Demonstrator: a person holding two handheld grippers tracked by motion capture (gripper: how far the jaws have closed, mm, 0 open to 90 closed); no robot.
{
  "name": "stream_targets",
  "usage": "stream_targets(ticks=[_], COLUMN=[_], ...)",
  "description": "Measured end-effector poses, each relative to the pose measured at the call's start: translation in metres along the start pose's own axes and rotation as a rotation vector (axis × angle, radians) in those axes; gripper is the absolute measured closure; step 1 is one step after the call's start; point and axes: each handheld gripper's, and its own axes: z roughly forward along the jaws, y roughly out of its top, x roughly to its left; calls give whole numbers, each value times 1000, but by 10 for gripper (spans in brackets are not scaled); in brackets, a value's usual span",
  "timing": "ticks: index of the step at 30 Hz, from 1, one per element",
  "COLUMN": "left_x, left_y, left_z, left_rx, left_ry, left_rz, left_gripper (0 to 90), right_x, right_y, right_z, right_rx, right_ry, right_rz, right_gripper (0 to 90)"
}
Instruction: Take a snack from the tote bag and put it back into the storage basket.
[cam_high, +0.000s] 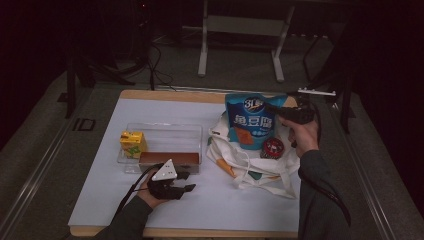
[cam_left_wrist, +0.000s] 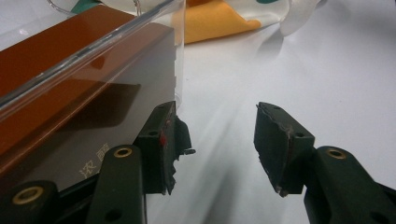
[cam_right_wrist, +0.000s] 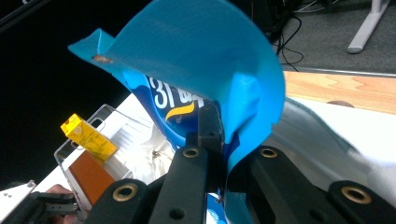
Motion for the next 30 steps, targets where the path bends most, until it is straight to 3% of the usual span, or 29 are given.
stream_targets(ticks=[17,30], left_x=[-1,-1], left_y=[0,0], left_z=[1,1], left_rx=[4,6], left_ry=[9,16], left_rz=[-3,2], left_gripper=[489,509], right_x=[12,30], right_y=[9,24], right_z=[-9,-20], right_rx=[-33,-39], right_ry=[2,9], right_rz=[12,-14], right_gripper=[885,885])
